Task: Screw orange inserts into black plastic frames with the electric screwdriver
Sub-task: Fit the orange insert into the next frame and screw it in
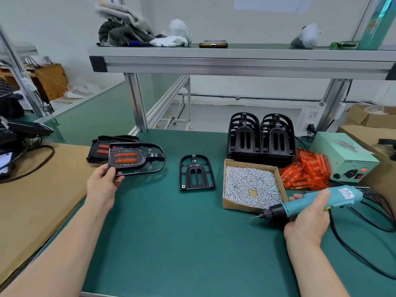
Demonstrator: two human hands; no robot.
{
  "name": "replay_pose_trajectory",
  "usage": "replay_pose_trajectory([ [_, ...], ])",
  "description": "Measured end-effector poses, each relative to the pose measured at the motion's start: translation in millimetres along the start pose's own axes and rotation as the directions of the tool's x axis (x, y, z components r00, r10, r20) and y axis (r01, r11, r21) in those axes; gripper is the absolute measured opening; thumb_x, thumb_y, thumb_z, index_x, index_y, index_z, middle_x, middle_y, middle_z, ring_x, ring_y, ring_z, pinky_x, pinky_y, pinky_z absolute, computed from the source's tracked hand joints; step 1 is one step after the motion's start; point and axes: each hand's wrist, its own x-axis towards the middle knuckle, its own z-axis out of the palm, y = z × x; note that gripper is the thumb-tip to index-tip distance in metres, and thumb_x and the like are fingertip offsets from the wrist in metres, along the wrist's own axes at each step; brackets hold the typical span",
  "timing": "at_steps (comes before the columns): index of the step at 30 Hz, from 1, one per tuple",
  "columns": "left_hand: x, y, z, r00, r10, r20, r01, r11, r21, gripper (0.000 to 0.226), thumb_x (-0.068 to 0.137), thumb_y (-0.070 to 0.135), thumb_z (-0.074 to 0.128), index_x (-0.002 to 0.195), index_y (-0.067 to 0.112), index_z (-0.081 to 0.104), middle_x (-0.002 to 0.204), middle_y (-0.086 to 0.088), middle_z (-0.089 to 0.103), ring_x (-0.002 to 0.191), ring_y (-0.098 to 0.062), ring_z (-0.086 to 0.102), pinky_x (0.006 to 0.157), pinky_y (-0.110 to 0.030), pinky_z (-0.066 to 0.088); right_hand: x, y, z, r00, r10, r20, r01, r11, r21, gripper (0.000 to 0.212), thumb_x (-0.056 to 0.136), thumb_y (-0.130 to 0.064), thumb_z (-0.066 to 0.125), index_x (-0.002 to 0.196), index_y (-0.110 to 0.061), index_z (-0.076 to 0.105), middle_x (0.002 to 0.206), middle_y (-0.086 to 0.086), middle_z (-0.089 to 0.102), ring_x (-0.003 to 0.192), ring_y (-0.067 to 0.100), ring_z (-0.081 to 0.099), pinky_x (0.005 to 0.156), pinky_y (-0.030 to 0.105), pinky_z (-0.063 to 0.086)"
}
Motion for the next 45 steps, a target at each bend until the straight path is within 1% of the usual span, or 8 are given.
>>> replay_pose_trajectory([
  [18, 81, 3, -26, 0.975, -0.08, -0.207, 0.099, 0.992, 0.082, 0.03, 0.104, 0.009, 0.045, 0.13, 0.006, 0.059, 0.078, -0.001, 0.059, 0.051, -0.005, 0.05, 0.042, -0.011, 0.041, -13, 7, 10, 0.956, -0.266, 0.121, 0.277, 0.957, -0.085, 0.036, 0.096, -0.055, 0.051, 0.085, -0.021, 0.048, 0.058, -0.006, 0.064, 0.054, 0.009, 0.06, 0.053, 0.021, 0.051],
  [22, 89, 5, -22, 0.95, -0.119, -0.289, 0.159, 0.98, 0.119, 0.034, 0.102, 0.005, 0.048, 0.136, -0.002, 0.049, 0.092, -0.009, 0.057, 0.055, -0.01, 0.048, 0.039, -0.01, 0.041, -15, 11, 12, 0.931, -0.321, 0.17, 0.339, 0.937, -0.084, 0.032, 0.097, -0.053, 0.05, 0.082, -0.024, 0.046, 0.056, -0.009, 0.063, 0.052, 0.006, 0.059, 0.052, 0.02, 0.05],
  [25, 78, 10, -13, 0.918, -0.119, -0.377, 0.203, 0.961, 0.189, 0.038, 0.101, 0.006, 0.049, 0.138, 0.003, 0.046, 0.11, -0.014, 0.054, 0.065, -0.015, 0.053, 0.059, -0.02, 0.05, -14, 12, 11, 0.925, -0.334, 0.18, 0.353, 0.931, -0.089, 0.032, 0.095, -0.054, 0.05, 0.084, -0.024, 0.046, 0.057, -0.007, 0.064, 0.052, 0.007, 0.059, 0.052, 0.019, 0.05],
  [27, 60, 12, -5, 0.886, 0.001, -0.464, 0.222, 0.878, 0.425, 0.04, 0.097, 0.014, 0.056, 0.135, 0.006, 0.046, 0.125, -0.017, 0.051, 0.092, -0.029, 0.061, 0.086, -0.036, 0.049, -14, 12, 11, 0.922, -0.343, 0.183, 0.364, 0.926, -0.097, 0.033, 0.094, -0.055, 0.05, 0.084, -0.024, 0.046, 0.057, -0.006, 0.065, 0.052, 0.006, 0.059, 0.052, 0.018, 0.05],
  [31, 4, -1, 23, 0.916, 0.388, -0.102, -0.18, 0.626, 0.759, 0.066, 0.08, 0.035, 0.075, 0.133, 0.015, 0.04, 0.131, -0.02, 0.038, 0.117, -0.035, 0.042, 0.101, -0.046, 0.038, -15, 13, 11, 0.919, -0.347, 0.189, 0.368, 0.925, -0.092, 0.033, 0.094, -0.055, 0.05, 0.084, -0.024, 0.046, 0.057, -0.006, 0.064, 0.052, 0.007, 0.059, 0.052, 0.019, 0.05],
  [35, -21, -21, 41, 0.913, 0.387, 0.131, -0.261, 0.307, 0.915, 0.073, 0.068, 0.044, 0.084, 0.127, 0.024, 0.046, 0.13, -0.014, 0.035, 0.116, -0.036, 0.036, 0.099, -0.05, 0.037, -14, 13, 11, 0.915, -0.353, 0.195, 0.375, 0.923, -0.089, 0.032, 0.094, -0.055, 0.051, 0.085, -0.024, 0.047, 0.057, -0.006, 0.064, 0.052, 0.007, 0.059, 0.053, 0.019, 0.05],
  [41, -3, -18, 37, 0.935, 0.352, 0.043, -0.194, 0.407, 0.893, 0.051, 0.085, 0.027, 0.077, 0.122, 0.016, 0.043, 0.128, -0.019, 0.036, 0.113, -0.036, 0.035, 0.096, -0.044, 0.036, -13, 14, 10, 0.921, -0.334, 0.2, 0.357, 0.929, -0.096, 0.035, 0.093, -0.059, 0.052, 0.084, -0.025, 0.048, 0.057, -0.007, 0.064, 0.054, 0.009, 0.059, 0.054, 0.022, 0.05],
  [45, -4, -20, 38, 0.925, 0.379, 0.035, -0.166, 0.319, 0.933, 0.058, 0.083, 0.033, 0.078, 0.126, 0.015, 0.043, 0.131, -0.021, 0.038, 0.116, -0.038, 0.036, 0.099, -0.049, 0.034, -13, 13, 10, 0.928, -0.321, 0.192, 0.344, 0.933, -0.103, 0.036, 0.091, -0.06, 0.054, 0.085, -0.025, 0.048, 0.058, -0.006, 0.064, 0.055, 0.01, 0.061, 0.055, 0.025, 0.051],
])
